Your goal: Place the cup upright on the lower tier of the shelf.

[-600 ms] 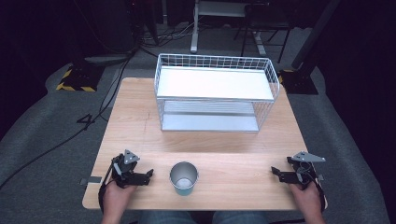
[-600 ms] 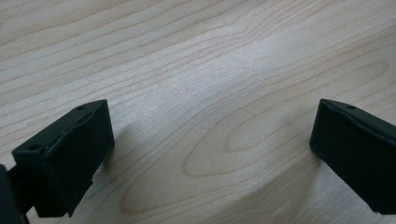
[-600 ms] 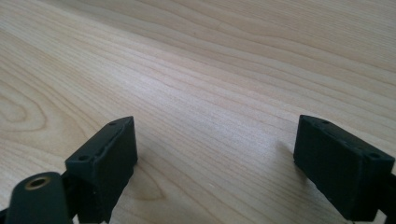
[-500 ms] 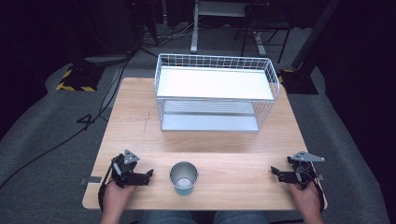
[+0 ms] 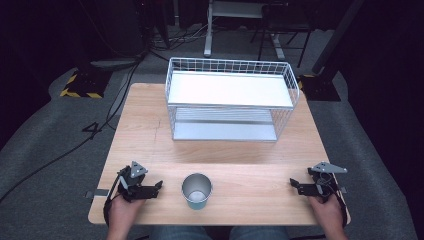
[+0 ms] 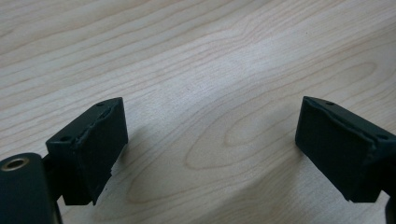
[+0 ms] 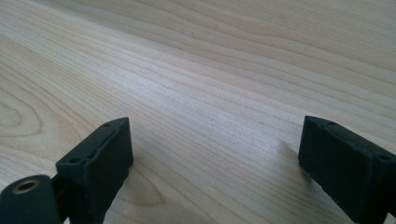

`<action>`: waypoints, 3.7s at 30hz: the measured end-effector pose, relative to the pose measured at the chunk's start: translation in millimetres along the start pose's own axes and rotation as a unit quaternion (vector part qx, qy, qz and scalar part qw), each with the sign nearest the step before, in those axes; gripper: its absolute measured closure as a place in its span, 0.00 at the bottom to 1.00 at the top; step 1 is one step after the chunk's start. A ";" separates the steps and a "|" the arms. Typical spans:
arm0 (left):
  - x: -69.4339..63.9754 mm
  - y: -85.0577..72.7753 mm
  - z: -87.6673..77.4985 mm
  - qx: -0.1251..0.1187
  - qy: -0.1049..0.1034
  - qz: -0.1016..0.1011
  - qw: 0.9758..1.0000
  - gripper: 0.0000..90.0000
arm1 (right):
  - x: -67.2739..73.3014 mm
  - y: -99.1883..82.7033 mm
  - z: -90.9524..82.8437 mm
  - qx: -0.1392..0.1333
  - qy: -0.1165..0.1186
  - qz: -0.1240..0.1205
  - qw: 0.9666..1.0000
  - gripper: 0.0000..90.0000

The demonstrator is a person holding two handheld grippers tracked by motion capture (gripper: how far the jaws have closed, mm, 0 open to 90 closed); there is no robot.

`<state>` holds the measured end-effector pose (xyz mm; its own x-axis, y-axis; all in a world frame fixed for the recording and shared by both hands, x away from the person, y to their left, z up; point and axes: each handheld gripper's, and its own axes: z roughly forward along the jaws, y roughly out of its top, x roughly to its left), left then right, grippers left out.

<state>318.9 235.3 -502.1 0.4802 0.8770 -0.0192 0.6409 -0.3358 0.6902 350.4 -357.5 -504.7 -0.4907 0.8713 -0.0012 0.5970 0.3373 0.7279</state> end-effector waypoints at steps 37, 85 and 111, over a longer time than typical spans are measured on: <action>-65.4 -25.7 -83.4 -0.120 -0.064 0.005 0.991 0.14 | 0.6 0.1 0.4 0.001 0.000 -0.002 1.000 0.10; -149.0 -9.8 -19.6 -0.155 -0.084 0.008 0.984 0.09 | 0.7 0.1 0.4 0.001 0.000 -0.002 1.000 0.10; -146.6 -11.0 11.1 -0.117 -0.092 -0.016 0.989 0.22 | 0.6 0.1 0.4 0.001 0.000 -0.002 1.000 0.10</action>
<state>248.1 106.6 -514.9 0.5768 0.8010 -0.1604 0.5115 -0.2011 0.8354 350.4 -356.8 -504.9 -0.4934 0.8698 -0.0044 0.5957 0.3416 0.7269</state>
